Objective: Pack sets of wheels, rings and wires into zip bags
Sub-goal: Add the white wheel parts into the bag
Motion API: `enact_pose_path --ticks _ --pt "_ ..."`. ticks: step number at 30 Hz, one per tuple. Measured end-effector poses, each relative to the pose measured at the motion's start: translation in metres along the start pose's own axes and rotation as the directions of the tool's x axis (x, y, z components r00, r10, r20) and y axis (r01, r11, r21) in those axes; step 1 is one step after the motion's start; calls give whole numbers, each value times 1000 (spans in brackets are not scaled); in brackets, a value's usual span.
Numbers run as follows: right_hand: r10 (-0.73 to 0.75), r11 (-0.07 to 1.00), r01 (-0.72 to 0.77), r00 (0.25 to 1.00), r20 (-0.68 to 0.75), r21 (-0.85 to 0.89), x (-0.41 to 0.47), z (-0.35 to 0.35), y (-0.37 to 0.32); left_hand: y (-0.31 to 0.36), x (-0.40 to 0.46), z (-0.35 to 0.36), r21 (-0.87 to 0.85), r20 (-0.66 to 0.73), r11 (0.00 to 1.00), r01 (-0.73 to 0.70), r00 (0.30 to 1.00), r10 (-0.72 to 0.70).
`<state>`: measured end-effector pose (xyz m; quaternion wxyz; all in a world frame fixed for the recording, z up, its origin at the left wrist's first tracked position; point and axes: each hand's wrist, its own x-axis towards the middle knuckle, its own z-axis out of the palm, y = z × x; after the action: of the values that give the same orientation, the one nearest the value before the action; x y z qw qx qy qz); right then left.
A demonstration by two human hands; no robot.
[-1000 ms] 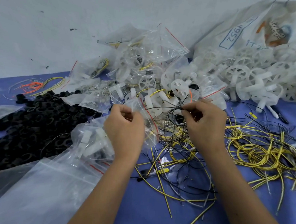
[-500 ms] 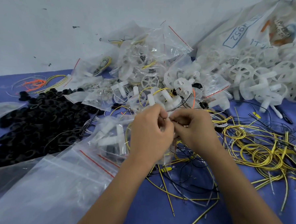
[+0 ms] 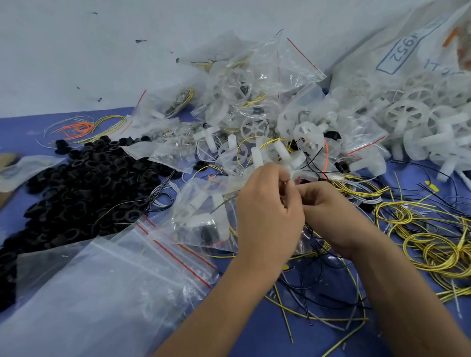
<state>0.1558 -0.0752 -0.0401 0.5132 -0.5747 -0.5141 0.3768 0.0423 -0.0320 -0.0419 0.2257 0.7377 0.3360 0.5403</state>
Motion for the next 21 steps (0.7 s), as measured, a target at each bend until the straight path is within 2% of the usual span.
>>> enact_pose_path --ticks 5,10,12,14,15,17,18,20,21 --pt "10 998 -9 1000 14 -60 -2 -4 -1 4 0 -2 18 -5 999 -36 999 36" --pt "-101 977 74 987 -126 -201 0 6 0 10 -2 -1 12 19 995 -97 995 97" --pt "-215 921 126 953 -213 -368 2 9 0 12 -3 0 2 35 993 -122 992 121" --pt "-352 789 149 905 -239 -596 2 13 -3 13 -4 2 -16 50 990 -142 989 143" --pt "-386 757 156 890 -242 -634 2 13 -4 14 -4 2 -26 63 989 -143 987 145" --pt "-384 779 151 882 -272 -608 1 13 -4 14 -3 2 -43 101 991 -129 986 133" --pt "-343 837 148 892 -295 -527 0 13 -4 14 -2 2 -52 114 992 -116 986 121" --pt "-207 968 148 926 -315 -201 -2 14 -5 12 1 0 -74 116 994 -75 990 83" --pt "-148 989 135 945 -291 -64 -3 15 -7 12 3 0 -86 107 995 -57 992 66"
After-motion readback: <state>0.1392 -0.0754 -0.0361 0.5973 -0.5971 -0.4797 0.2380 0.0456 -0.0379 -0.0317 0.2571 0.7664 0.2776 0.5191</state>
